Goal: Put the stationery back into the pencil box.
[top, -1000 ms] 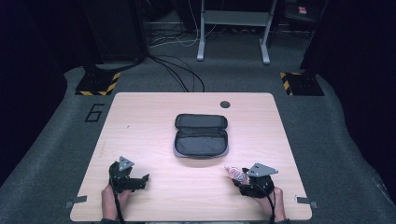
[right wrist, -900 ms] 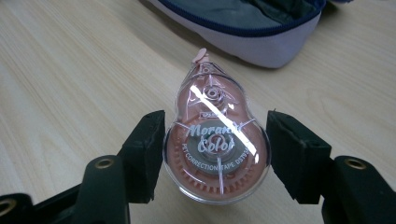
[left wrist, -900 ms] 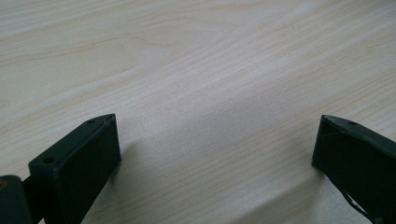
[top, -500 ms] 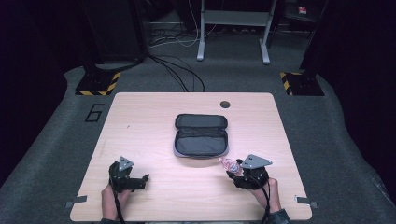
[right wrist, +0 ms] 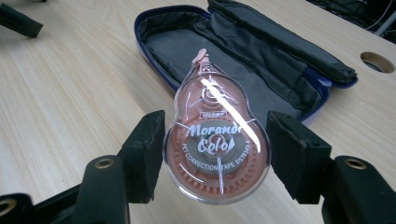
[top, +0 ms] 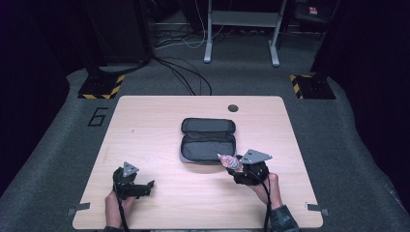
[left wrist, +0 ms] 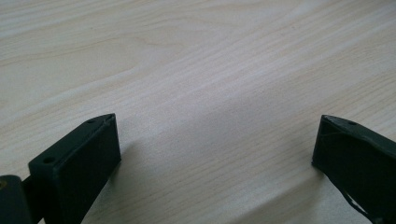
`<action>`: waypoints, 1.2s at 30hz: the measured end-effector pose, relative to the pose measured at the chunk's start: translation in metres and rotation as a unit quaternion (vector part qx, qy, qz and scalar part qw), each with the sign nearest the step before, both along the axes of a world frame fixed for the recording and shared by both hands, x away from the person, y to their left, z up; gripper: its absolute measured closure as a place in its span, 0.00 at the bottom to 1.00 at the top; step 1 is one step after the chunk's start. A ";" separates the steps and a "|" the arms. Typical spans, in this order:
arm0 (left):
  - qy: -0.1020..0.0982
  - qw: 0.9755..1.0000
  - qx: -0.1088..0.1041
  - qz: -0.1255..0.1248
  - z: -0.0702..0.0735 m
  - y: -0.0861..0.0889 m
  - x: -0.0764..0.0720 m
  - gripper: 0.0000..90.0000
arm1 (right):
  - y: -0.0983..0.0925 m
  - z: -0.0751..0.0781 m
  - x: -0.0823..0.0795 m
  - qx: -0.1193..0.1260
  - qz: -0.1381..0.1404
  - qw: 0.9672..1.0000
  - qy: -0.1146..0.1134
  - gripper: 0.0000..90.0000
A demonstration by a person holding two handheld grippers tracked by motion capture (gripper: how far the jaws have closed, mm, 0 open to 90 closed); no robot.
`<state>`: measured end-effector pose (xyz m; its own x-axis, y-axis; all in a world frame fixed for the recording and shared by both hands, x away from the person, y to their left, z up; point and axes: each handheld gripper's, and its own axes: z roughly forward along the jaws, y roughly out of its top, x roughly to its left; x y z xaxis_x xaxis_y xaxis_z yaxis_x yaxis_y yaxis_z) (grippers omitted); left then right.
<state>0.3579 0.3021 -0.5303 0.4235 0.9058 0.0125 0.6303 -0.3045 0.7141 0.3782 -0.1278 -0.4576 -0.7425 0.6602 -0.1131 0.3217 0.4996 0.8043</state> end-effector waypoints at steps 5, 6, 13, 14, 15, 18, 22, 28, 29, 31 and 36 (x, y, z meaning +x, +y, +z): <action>0.000 1.000 0.000 0.000 0.000 0.000 0.000 0.01 | 0.010 -0.004 0.016 0.003 0.004 1.000 0.010 0.43; 0.000 1.000 0.000 0.000 0.000 0.000 0.000 0.01 | 0.012 -0.005 0.019 0.003 0.004 1.000 0.007 0.43; 0.000 1.000 0.000 0.000 0.000 0.000 0.000 0.01 | 0.019 -0.007 0.036 0.010 0.005 1.000 0.017 0.43; 0.000 1.000 0.000 0.000 0.000 0.000 0.000 0.01 | 0.020 -0.008 0.039 0.010 0.004 1.000 0.021 0.43; 0.000 1.000 0.000 0.000 0.000 0.000 0.000 0.01 | 0.021 -0.008 0.041 0.012 0.000 1.000 0.024 0.43; 0.000 1.000 0.000 0.000 0.000 0.000 0.000 0.01 | 0.024 -0.010 0.048 0.013 0.000 1.000 0.024 0.43; 0.000 1.000 0.000 0.000 0.000 0.000 0.000 0.01 | 0.027 -0.011 0.057 0.010 0.001 1.000 0.026 0.43; -0.001 1.000 0.000 0.000 0.000 0.000 0.000 0.01 | 0.032 -0.010 0.070 0.009 0.004 0.999 0.039 0.43; 0.000 1.000 0.000 0.000 0.000 0.000 0.000 0.01 | 0.033 -0.010 0.072 0.008 0.004 0.999 0.038 0.43; -0.001 1.000 0.000 0.000 0.000 0.000 0.000 0.01 | 0.034 -0.009 0.075 0.008 0.005 0.999 0.040 0.43; 0.000 1.000 0.000 0.000 0.000 0.000 0.000 0.01 | 0.039 -0.010 0.085 0.006 0.006 0.999 0.042 0.43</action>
